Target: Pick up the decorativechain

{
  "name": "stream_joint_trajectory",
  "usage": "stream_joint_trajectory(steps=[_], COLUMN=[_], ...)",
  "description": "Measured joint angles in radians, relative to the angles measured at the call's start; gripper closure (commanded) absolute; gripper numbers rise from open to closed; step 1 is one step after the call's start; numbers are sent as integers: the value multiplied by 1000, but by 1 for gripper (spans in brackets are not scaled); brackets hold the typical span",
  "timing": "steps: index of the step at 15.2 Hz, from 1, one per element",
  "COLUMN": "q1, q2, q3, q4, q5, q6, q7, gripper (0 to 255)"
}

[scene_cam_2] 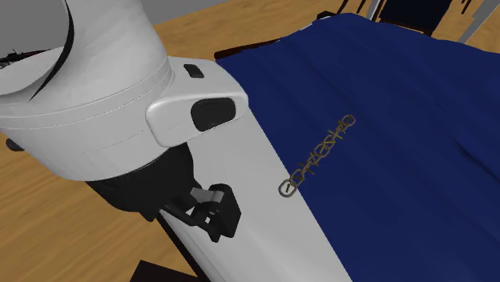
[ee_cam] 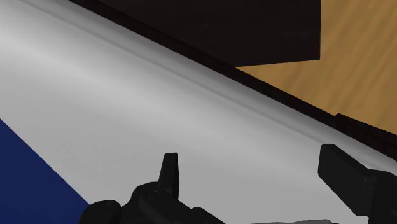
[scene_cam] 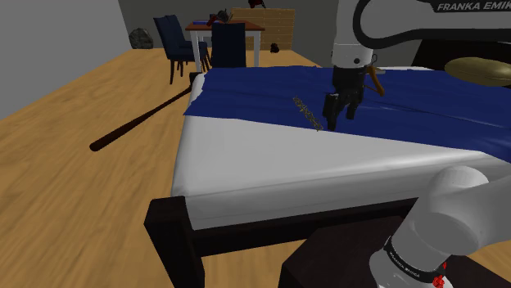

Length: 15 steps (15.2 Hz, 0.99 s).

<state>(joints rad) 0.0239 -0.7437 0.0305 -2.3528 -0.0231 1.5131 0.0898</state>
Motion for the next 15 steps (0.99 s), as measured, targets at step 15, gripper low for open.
stream_joint_trajectory(steps=[15], q1=[-72], q2=[395], q3=[-168], q4=[167], q5=[-45], q6=[261], q7=[-149], gripper=[0])
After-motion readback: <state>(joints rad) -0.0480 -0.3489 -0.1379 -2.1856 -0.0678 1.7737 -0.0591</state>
